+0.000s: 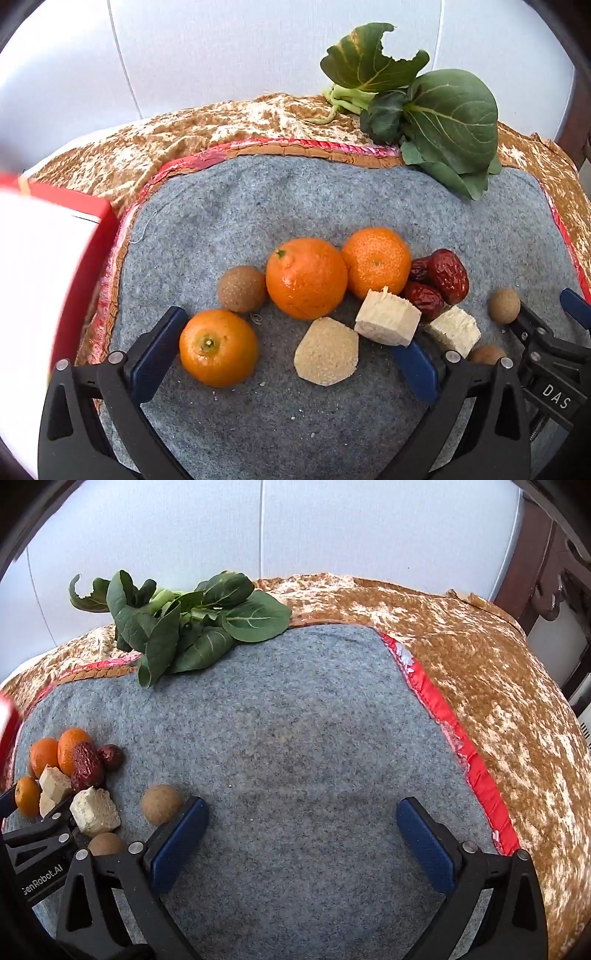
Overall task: Organize fruits
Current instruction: 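Move both tools over the fruit pile on the grey felt mat, then grasp a mandarin with the left tool while the right tool grasps a white cube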
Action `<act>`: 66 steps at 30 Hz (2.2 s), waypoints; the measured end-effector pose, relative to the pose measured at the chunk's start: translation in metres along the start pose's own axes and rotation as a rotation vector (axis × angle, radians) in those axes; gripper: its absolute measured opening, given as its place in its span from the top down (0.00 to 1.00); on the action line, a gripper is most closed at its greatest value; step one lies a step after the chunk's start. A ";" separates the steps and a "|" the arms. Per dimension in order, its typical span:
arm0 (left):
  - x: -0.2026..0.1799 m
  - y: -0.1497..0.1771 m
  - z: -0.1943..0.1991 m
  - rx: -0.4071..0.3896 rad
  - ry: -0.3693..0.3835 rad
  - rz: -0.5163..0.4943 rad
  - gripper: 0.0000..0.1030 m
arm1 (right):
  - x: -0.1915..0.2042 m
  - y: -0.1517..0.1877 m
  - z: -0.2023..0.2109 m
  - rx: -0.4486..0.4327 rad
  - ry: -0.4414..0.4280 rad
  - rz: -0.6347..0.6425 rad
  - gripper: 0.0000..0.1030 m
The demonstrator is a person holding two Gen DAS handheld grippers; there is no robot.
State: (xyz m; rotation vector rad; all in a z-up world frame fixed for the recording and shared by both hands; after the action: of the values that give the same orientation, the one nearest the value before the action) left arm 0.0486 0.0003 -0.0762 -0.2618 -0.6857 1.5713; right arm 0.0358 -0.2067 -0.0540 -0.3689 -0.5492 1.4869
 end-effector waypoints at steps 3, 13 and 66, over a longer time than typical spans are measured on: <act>-0.001 0.001 0.000 0.000 -0.002 -0.001 0.00 | 0.000 0.000 0.000 0.000 0.000 0.000 0.01; -0.003 -0.003 -0.001 0.005 -0.004 0.000 0.00 | 0.000 0.000 0.000 0.000 0.000 0.000 0.01; 0.060 0.002 0.043 -0.031 0.006 -0.240 0.07 | 0.120 -0.012 0.029 0.382 -0.621 -0.139 0.16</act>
State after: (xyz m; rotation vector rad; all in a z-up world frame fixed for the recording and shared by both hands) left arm 0.0151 0.0466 -0.0290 -0.1990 -0.7096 1.3312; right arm 0.0294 -0.0909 -0.0098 0.4399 -0.7389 1.5224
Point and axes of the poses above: each gripper's, at about its wrist camera, not at the fingertips, and z roughly against the way its jaws point, x to its left, y to its underside, the point moved 9 cm from there along -z, roughly the way its jaws point, and after that the axes turned 15 degrees about -y, right-handed, at the moved point
